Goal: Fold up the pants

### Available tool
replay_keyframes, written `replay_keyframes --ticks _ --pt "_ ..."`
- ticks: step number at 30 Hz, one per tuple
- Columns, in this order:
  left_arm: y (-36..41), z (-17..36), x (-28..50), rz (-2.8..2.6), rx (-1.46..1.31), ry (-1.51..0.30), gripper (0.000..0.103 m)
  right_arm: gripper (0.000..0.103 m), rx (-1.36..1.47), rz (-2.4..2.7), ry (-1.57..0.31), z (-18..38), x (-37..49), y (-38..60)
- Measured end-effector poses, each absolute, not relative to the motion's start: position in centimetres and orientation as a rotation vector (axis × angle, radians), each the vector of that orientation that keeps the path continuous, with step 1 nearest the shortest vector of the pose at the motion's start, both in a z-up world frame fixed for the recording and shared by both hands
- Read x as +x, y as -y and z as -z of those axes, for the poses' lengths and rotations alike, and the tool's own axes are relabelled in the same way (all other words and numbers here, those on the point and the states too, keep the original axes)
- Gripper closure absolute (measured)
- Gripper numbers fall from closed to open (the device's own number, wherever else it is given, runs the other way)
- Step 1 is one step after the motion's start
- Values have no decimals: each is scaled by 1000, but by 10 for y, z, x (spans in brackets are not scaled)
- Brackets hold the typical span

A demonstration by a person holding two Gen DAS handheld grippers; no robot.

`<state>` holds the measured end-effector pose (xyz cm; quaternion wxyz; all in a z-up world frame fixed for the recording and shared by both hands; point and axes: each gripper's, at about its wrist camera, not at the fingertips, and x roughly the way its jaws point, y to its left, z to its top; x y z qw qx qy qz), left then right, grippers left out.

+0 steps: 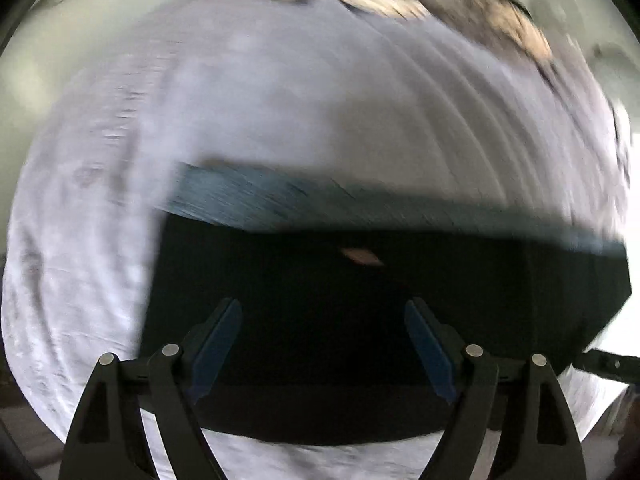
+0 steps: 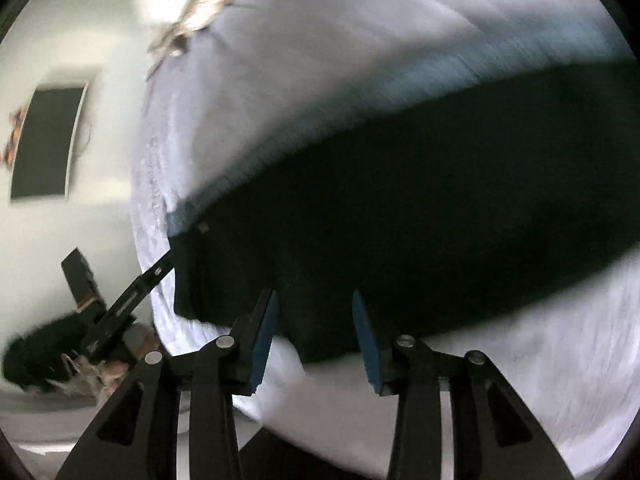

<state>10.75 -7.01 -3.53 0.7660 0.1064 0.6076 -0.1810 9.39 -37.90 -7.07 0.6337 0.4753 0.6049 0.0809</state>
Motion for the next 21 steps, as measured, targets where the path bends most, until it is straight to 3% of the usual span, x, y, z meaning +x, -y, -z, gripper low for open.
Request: replay_keyframes --ticks 4,13,14,15,16,21 --pt "93 74 86 357 330 -1368 13 59 1203 -88 -1369 92 58 380" --pt "102 78 96 359 344 -1400 6 59 1391 -40 -1239 125 54 389" --pt "103 78 97 356 348 -1402 6 64 1417 -32 -1232 129 53 391" --pt "104 78 98 355 349 -1403 6 89 1427 -19 -1230 129 45 394" --pt "107 78 100 357 348 -1406 6 95 1412 8 -1230 125 46 396" --pt "120 85 106 360 356 -1404 5 96 1190 17 -1229 97 44 389"
